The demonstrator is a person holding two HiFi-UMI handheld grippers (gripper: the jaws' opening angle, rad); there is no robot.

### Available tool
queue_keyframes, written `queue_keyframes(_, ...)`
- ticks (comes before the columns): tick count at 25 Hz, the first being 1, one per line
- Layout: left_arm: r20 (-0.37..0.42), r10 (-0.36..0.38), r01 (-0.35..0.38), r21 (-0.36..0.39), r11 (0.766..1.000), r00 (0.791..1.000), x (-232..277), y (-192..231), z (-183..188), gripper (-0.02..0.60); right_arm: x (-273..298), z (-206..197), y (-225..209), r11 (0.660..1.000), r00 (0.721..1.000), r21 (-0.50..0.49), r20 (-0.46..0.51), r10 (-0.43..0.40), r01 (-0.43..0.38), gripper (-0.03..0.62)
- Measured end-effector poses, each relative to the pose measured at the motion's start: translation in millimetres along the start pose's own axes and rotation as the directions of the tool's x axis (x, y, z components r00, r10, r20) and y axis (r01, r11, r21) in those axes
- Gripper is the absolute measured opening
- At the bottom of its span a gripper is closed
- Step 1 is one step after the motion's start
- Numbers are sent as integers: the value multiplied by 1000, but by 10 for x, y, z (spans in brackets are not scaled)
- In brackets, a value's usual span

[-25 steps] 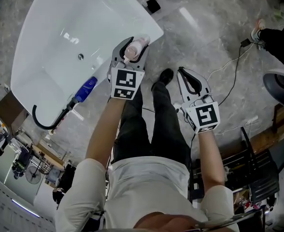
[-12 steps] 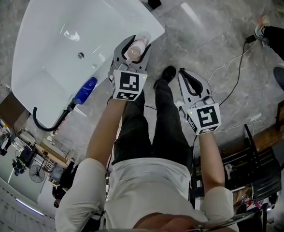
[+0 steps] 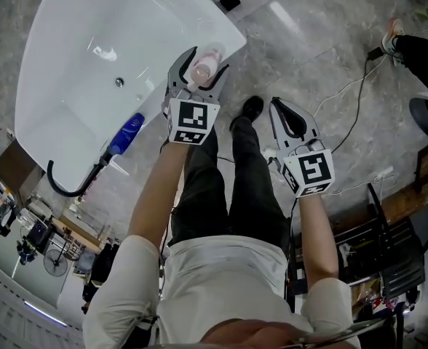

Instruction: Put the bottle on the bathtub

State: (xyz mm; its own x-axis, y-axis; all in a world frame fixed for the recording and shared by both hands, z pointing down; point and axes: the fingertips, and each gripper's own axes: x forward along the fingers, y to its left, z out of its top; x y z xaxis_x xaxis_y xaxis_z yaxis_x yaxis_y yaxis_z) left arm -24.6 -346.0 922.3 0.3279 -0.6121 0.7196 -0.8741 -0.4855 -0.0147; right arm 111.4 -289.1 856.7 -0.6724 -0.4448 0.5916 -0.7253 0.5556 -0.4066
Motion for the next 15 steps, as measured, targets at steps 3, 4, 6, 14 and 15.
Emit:
queue_keyframes(3,15,3,-3,-6,1000,1000,-124,-4,63,336,-82,46,59,1000,1000,-4,12,-3,3,35)
queue_keyframes(4,17,3,-3,-4,1000,1000,-201,-28,88,339,-135,68,98,1000,1000,-7,12,-3,3,35)
queue_keyframes(6,8,5,-5,-2,1000,1000,-388,-77,113,339,-251,112,187,1000,1000,-12,2,-4,4,35)
queue_keyframes(14,45,49,-49,0,999,998,-1339,-96,626,344,-883,618,539,996,999,-81,19,-33,35,35)
queue_keyframes(15,52,46,-46,0,999,998,-1485,-148,712,344,-1004,675,586,996,999,-83,21,-38,40,35)
